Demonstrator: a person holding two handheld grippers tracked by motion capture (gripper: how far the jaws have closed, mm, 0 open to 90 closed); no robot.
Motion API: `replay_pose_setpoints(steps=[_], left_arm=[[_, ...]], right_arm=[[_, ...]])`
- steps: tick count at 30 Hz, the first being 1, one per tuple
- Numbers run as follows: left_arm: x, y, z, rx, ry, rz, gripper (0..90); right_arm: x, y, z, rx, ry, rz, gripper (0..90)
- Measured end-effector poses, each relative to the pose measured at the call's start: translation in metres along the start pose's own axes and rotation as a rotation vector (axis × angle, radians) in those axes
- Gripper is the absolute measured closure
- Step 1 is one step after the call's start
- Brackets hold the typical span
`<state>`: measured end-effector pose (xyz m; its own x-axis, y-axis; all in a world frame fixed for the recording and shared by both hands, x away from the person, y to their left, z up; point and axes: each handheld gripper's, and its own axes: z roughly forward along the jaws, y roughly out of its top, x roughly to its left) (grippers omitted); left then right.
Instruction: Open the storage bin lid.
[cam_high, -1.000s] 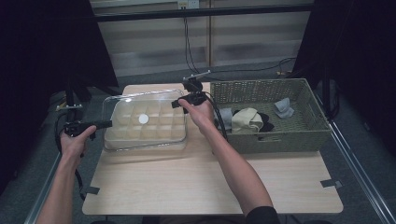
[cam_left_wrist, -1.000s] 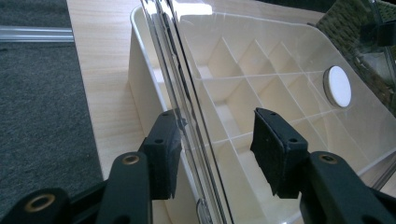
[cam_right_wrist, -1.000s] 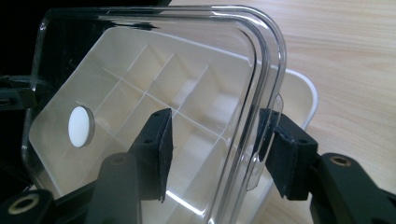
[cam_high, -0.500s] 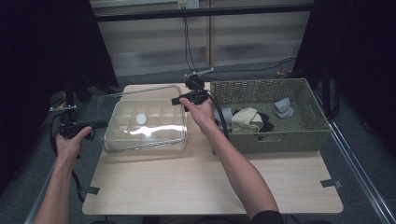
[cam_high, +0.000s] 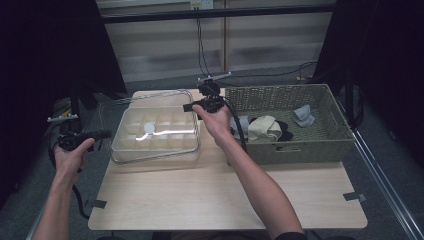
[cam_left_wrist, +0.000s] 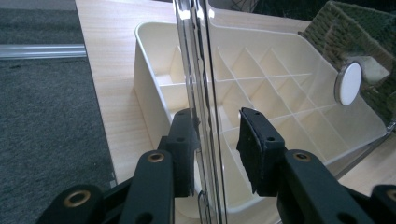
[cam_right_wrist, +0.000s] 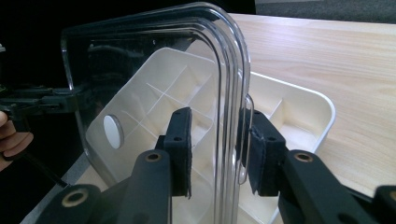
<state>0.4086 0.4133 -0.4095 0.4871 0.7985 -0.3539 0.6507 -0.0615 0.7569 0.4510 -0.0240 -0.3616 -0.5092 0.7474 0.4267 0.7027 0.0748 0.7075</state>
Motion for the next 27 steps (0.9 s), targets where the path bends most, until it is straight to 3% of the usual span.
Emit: replay_pose_setpoints(steps=[20,27], left_arm=[[-0.016,0.0,-0.02,-0.034,-0.004,0.028,68.4],[-0.025,0.0,-0.028,-0.034,-0.004,0.055,68.6]], right_arm=[[0.011,-0.014,-0.018,-0.011,0.022,-0.003,65.0],[0.014,-0.02,-0.026,-0.017,0.025,-0.004,64.4]])
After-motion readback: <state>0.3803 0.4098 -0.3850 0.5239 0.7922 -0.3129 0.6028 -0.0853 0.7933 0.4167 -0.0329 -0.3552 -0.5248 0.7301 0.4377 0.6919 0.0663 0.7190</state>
